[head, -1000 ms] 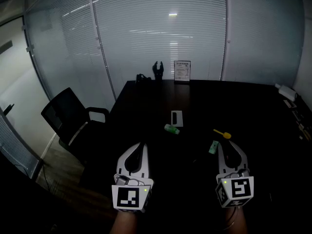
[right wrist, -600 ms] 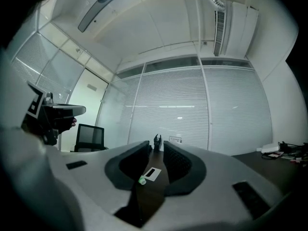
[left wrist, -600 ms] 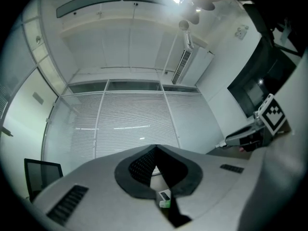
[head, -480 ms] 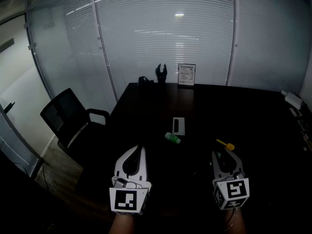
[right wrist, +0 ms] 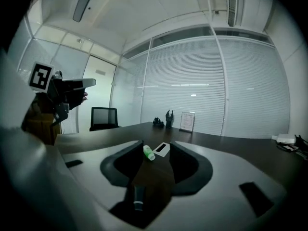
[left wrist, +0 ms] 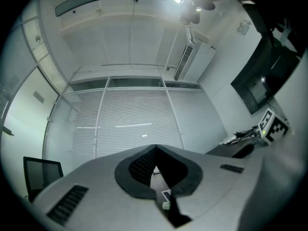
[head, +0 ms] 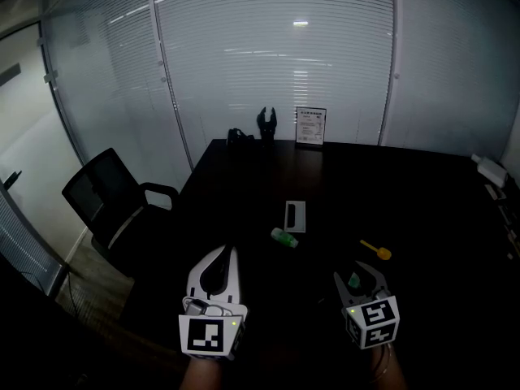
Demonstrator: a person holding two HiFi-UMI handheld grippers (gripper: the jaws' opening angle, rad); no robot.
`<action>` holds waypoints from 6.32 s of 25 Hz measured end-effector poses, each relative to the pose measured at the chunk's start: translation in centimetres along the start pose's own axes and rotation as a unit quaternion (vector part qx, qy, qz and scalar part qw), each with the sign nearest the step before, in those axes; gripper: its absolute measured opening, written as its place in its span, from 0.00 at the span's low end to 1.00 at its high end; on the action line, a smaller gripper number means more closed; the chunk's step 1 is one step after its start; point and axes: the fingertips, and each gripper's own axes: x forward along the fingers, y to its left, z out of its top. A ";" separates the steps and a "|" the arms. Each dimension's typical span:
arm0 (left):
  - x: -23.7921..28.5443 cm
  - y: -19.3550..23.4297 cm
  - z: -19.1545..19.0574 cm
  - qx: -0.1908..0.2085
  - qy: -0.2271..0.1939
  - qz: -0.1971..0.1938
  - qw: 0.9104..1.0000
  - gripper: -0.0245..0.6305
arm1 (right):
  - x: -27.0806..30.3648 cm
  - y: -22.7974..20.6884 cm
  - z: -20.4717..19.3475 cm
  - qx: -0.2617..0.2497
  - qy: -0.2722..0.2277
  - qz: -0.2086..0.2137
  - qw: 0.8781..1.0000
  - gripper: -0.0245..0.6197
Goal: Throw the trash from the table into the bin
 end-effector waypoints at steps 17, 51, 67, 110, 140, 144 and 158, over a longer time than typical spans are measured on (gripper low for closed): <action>1.0 2.1 -3.1 -0.001 0.028 0.021 0.999 0.03 | 5.5 3.7 -11.3 -0.002 0.199 0.123 0.972 0.34; 1.0 2.9 -5.2 -0.003 0.050 0.038 0.998 0.03 | 8.0 4.9 -19.8 -0.018 0.372 0.156 0.915 0.34; 2.1 1.7 -4.2 -0.002 0.038 0.024 0.999 0.03 | 7.7 5.0 -20.0 -0.028 0.358 0.145 0.922 0.23; 1.2 -0.7 -1.9 -0.009 0.015 -0.004 1.000 0.03 | -3.1 -1.1 8.7 -0.026 -0.142 -0.077 0.986 0.22; -5.4 -15.8 3.7 -0.054 -0.024 -0.164 0.985 0.03 | -26.3 -4.8 7.0 -0.027 -0.177 -0.310 0.934 0.22; -5.3 -18.2 3.8 -0.054 -0.038 -0.181 0.981 0.03 | -29.2 -6.2 6.0 -0.027 -0.172 -0.335 0.926 0.22; -5.4 -34.6 6.1 -0.074 -0.036 -0.253 0.964 0.03 | -42.0 -15.7 0.0 -0.016 -0.144 -0.408 0.902 0.22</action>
